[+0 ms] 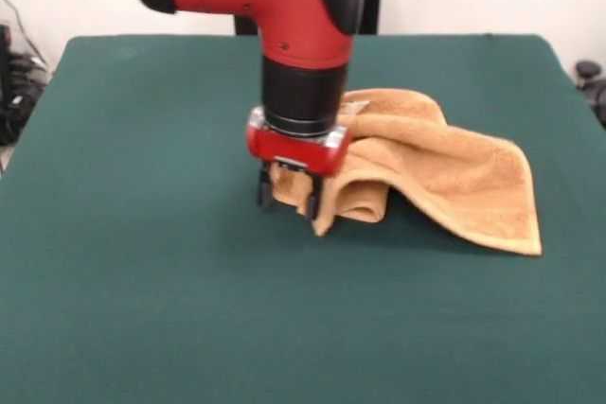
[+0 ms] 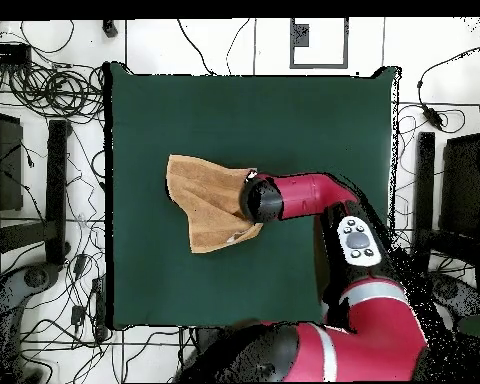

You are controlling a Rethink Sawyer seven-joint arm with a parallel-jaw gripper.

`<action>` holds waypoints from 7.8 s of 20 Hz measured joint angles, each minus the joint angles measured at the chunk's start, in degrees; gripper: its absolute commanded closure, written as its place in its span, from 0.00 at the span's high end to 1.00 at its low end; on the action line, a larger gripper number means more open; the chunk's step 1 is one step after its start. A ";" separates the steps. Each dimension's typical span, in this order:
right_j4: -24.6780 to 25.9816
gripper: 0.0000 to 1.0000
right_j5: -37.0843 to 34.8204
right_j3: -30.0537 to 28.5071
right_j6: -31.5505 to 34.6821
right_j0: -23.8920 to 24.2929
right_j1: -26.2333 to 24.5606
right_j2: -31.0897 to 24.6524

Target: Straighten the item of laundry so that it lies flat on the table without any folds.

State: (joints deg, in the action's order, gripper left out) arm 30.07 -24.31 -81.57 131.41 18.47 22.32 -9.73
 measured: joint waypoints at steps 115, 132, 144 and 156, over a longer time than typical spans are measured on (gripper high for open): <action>-15.79 1.00 -1.54 -0.60 0.19 -14.55 3.13 12.18; -27.51 1.00 -17.08 9.70 12.22 -21.05 -7.45 27.75; -27.51 1.00 -17.10 12.29 12.22 -21.08 -9.60 28.72; -27.75 1.00 -15.55 14.02 12.22 -19.58 -11.48 28.71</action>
State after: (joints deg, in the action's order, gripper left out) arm 2.33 -39.85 -67.55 143.63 -1.11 10.84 18.97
